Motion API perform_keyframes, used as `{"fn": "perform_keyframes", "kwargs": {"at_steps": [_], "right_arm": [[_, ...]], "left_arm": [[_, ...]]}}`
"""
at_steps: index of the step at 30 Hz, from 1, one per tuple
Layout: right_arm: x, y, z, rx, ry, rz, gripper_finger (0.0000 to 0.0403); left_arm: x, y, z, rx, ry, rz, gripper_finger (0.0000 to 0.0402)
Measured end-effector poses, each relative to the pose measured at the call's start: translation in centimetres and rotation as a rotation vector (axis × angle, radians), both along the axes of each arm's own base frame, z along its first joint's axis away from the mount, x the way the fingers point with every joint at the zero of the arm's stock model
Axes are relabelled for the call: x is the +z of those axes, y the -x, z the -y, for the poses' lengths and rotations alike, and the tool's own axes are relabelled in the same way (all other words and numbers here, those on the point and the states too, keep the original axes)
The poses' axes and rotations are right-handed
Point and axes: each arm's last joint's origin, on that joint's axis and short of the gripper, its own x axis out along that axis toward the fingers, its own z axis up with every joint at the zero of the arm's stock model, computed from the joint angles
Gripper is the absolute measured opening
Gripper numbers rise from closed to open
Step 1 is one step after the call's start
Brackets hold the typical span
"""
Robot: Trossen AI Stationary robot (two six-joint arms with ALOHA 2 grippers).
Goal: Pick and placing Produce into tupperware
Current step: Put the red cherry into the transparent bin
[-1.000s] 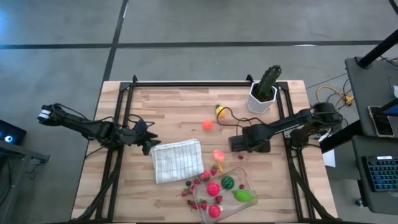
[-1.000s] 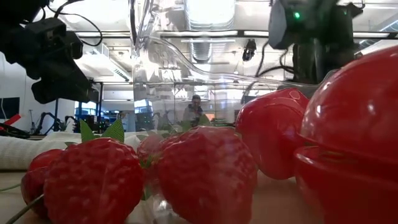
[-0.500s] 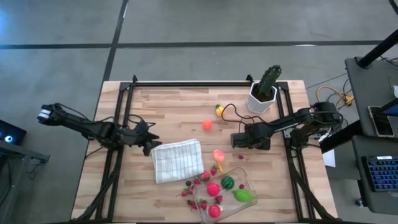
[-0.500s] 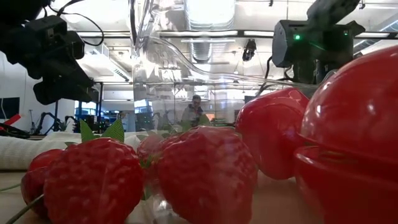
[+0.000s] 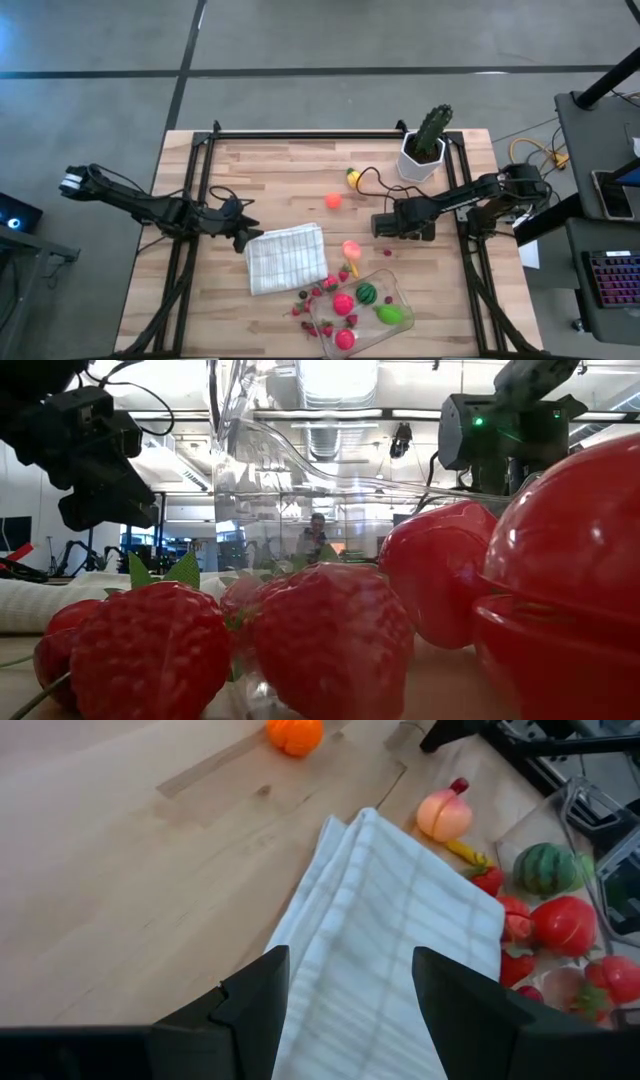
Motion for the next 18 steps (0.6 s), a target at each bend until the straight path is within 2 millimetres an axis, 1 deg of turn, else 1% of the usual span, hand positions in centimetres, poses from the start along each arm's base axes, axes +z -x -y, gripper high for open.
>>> {"fn": "perform_keyframes", "kwargs": {"at_steps": [12, 15, 18], "right_arm": [[0.0, -0.1, 0.0, 0.017, 0.0, 0.005, 0.0082], [0.3, -0.3, -0.1, 0.02, -0.001, 0.016, 0.007], [1.3, -1.2, -0.4, 0.038, 0.003, 0.057, 0.0069]], "left_arm": [[0.0, 0.0, 0.0, -0.001, 0.002, 0.003, 0.0198], [0.0, 0.0, 0.0, -0.002, 0.002, 0.003, 0.0198], [0.0, 0.0, 0.0, -0.005, 0.004, 0.002, 0.0198]]}}
